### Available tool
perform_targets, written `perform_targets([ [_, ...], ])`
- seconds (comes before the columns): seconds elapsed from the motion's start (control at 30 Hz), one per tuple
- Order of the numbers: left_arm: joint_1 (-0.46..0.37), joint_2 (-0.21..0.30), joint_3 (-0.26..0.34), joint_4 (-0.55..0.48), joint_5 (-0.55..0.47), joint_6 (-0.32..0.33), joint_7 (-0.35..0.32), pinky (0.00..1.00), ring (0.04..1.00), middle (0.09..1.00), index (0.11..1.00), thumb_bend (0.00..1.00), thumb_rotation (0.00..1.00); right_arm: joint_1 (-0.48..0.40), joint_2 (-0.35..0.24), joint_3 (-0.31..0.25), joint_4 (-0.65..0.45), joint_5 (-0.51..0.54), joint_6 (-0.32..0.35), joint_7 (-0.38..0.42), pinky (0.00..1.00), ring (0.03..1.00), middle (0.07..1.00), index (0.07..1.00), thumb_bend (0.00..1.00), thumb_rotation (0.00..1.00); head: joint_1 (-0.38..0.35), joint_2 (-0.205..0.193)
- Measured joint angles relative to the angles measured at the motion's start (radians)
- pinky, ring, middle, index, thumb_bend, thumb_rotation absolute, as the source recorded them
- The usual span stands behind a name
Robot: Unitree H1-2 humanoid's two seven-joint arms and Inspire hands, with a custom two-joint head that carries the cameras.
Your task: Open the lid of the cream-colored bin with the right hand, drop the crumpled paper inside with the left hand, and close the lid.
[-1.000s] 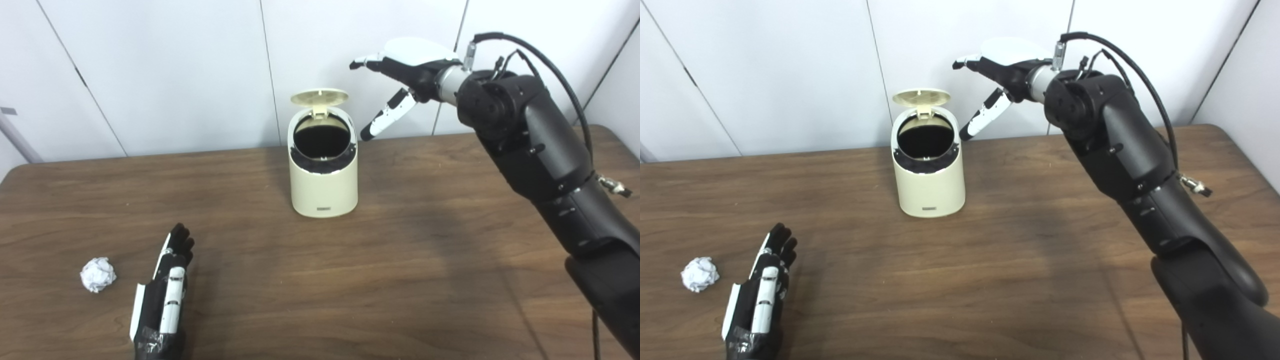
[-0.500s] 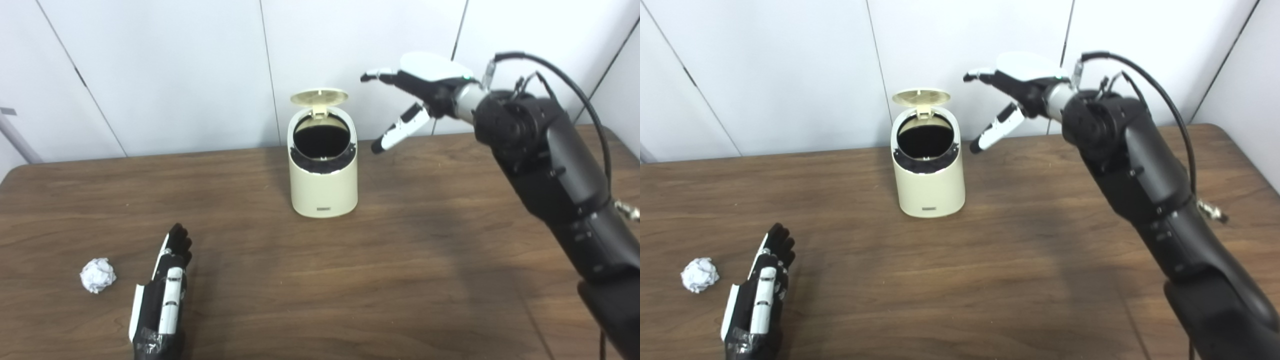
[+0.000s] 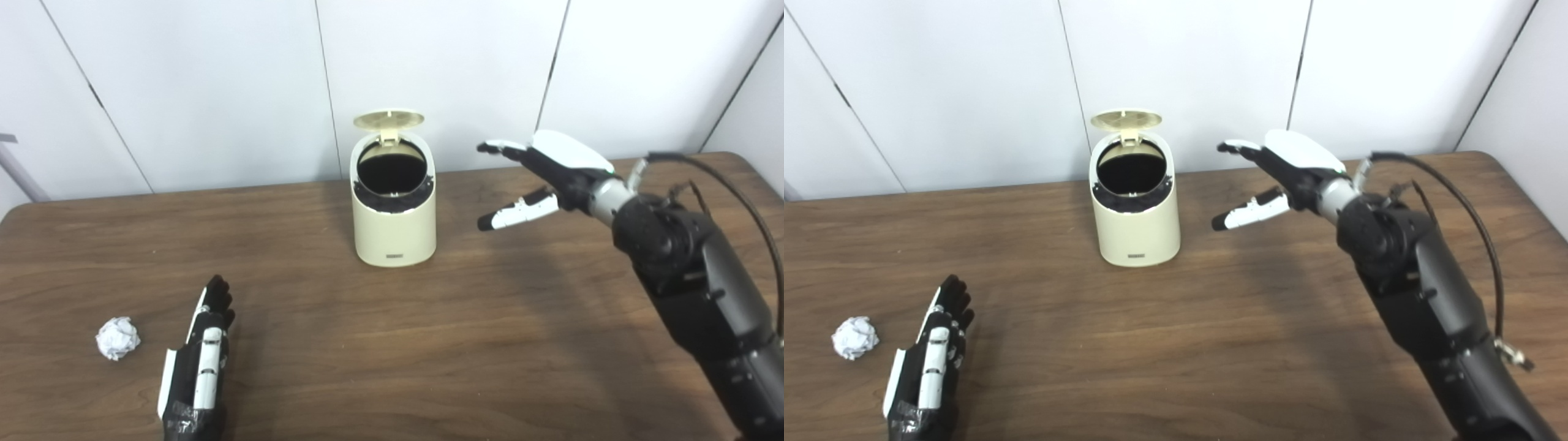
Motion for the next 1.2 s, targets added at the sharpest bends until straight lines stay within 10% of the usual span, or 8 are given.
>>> perform_targets([
  [0.57,-0.001,0.002,0.0,0.0,-0.005,0.001,-0.009,1.0,1.0,0.992,1.0,0.27,0.86,0.25,0.184,-0.19,0.043,0.28,-0.118,-0.361,0.84,0.894,0.922,0.909,0.64,0.96,-0.005,0.006],
  [1.2,-0.001,0.005,0.0,0.0,-0.023,0.007,-0.013,1.0,1.0,1.0,1.0,0.28,0.85,0.416,0.328,-0.243,0.059,0.549,-0.222,-0.448,0.96,0.955,0.964,0.97,0.54,1.0,-0.008,0.025],
])
